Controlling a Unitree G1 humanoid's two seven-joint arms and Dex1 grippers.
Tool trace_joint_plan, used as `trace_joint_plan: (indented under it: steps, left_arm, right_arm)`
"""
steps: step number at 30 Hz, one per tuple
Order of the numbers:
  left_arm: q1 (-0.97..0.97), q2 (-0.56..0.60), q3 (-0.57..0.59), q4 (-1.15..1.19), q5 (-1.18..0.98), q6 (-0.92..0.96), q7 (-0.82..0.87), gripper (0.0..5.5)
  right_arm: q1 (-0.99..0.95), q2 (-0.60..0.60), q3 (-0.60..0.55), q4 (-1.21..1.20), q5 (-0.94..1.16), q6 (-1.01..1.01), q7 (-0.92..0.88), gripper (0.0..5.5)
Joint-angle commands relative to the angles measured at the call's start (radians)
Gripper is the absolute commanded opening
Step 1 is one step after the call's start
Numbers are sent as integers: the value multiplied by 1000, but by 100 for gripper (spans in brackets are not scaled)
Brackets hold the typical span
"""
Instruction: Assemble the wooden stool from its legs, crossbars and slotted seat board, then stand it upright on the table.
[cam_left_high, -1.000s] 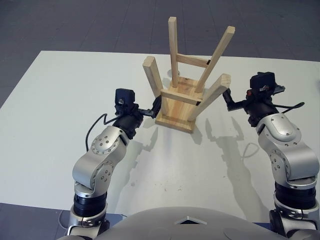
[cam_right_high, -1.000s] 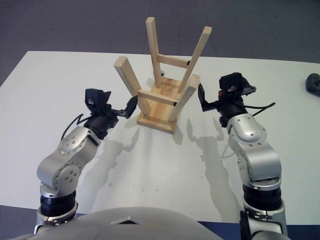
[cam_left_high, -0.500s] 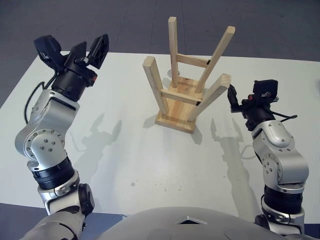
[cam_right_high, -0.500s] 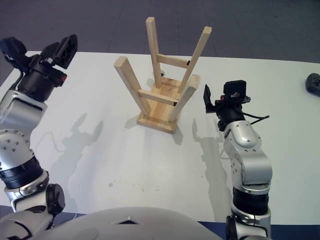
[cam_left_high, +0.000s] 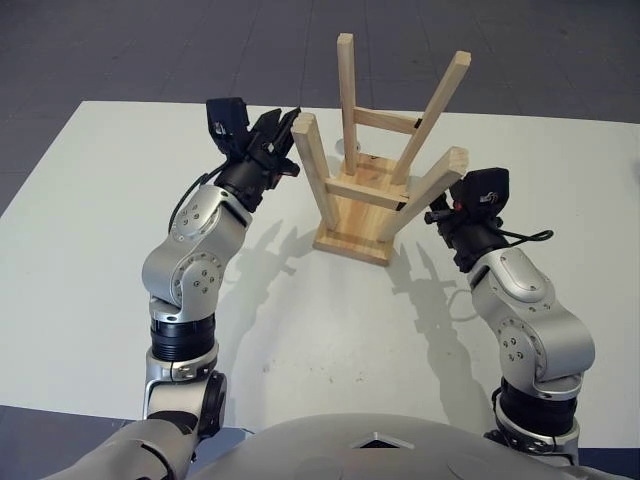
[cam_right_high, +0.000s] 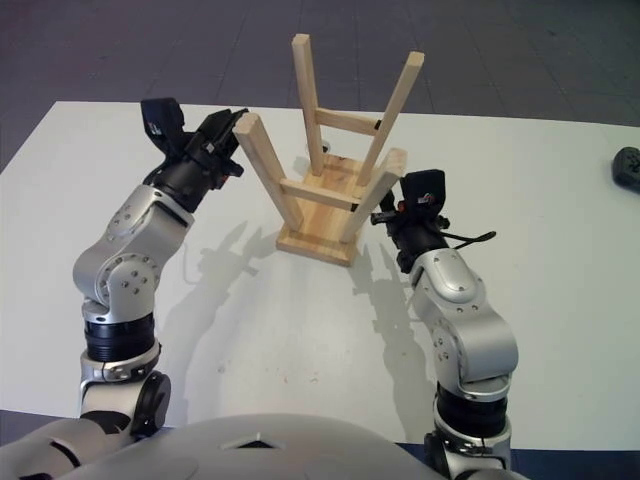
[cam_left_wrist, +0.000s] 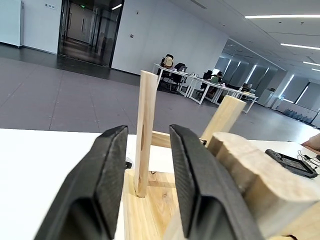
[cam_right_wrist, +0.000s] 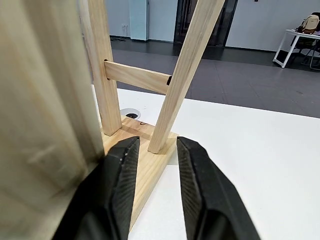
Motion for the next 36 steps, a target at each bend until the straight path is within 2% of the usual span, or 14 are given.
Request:
trace_joint_plan:
  steps: [1,4,6,10,14,20,23,27,30,36]
  left_arm:
    - [120,-17,-122,-133,-21,108,4,84]
    - [176,-18,-124,-162,-4,125,26,23]
    - [177,-10,-83,-154,17,115,39,3]
    - [152,-8,-5,-125,51,84,68,3]
    - [121,-9,46,-127,95,39,86,3]
    - [-8,27,119,-75,87,50,62,3]
    - [-47,-16,95,-96,50,99,77,3]
    - [-32,-113,-56,-190,-73,236,67,3]
    - [31,-117,-120,-218,-82,291,58,3]
    - [95,-74,-104,-226,-50,314,41,3]
  right_arm:
    - [-63,-10,8,14,-4,-10,32,60]
    - [-58,-23,-9,28,-17,-21,41,5]
    - [-41,-37,-20,28,-26,-36,53,0]
    - [16,-58,-64,36,-44,-72,72,0]
    - [39,-63,-155,54,-105,-115,17,0]
    - [56,36,-183,-76,-135,-11,-86,0]
    - [19,128,-142,-138,-111,110,-125,0]
    - [-116,136,52,-179,34,241,22,0]
    - [-171,106,36,-172,28,251,40,0]
    - [-174,68,-11,-142,14,251,49,0]
